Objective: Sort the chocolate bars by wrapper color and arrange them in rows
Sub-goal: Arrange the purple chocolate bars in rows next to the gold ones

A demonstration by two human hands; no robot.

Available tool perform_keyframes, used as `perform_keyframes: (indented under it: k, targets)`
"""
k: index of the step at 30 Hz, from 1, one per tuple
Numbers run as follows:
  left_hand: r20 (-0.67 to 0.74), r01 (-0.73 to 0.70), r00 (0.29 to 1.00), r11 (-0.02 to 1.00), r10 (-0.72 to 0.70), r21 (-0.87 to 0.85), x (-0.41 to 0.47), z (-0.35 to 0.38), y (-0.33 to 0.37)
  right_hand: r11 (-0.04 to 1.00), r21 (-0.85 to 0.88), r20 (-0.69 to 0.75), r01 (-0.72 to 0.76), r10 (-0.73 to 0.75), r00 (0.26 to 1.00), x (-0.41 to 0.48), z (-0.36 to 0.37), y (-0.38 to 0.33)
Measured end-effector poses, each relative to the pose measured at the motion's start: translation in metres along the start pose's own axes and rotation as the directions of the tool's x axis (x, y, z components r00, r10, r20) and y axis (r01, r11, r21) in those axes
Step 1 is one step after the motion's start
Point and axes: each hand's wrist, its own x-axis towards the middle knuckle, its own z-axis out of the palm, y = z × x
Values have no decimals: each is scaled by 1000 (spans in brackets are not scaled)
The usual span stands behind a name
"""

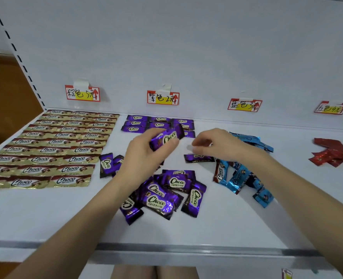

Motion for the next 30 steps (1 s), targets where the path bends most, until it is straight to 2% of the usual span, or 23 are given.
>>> perform_keyframes:
  k: [2,5,8,10,12,14,16,18,19,20,24,30]
  targets:
    - [-83,45,995,995,-53,-92,-1,-1,6,996,-85,98,-20,28,995,-6,1,-1]
    - [-116,104,984,970,-131,-219,-7,-6,11,982,-190,108,-2,23,994,-12,4,-6]
    - [-106,143,977,941,-184,-308,-22,-10,15,980,-196,105,-24,46,993,-16,6,-13]
    - [-101,182,968,919,-230,-349,-34,-13,17,985,-171,72,-24,37,997,-19,10,-18]
    - [-73,250,946,857,-314,-451,-46,-19,21,990,-139,-23,1,-4,1000,-23,13,-25]
    - [-26,306,928,800,-372,-516,-56,-25,25,999,-18,-167,33,-35,985,-30,15,-39]
    - [10,328,921,760,-390,-561,-66,-28,27,957,275,-244,91,-22,970,-38,14,-59]
    - [31,338,917,730,-398,-594,-74,-28,26,744,660,-187,104,28,982,-48,14,-82]
    - [36,339,916,724,-399,-601,-76,-28,26,661,744,-151,94,30,988,-54,14,-92]
    - [36,336,917,724,-396,-602,-79,-29,25,661,744,-134,97,5,991,-58,15,-100]
    - [10,285,943,791,-333,-542,-89,-32,25,820,550,-116,161,-116,986,-66,23,-115]
    - [-75,261,931,797,-357,-545,-94,-42,30,819,561,-77,121,-94,993,-70,21,-117]
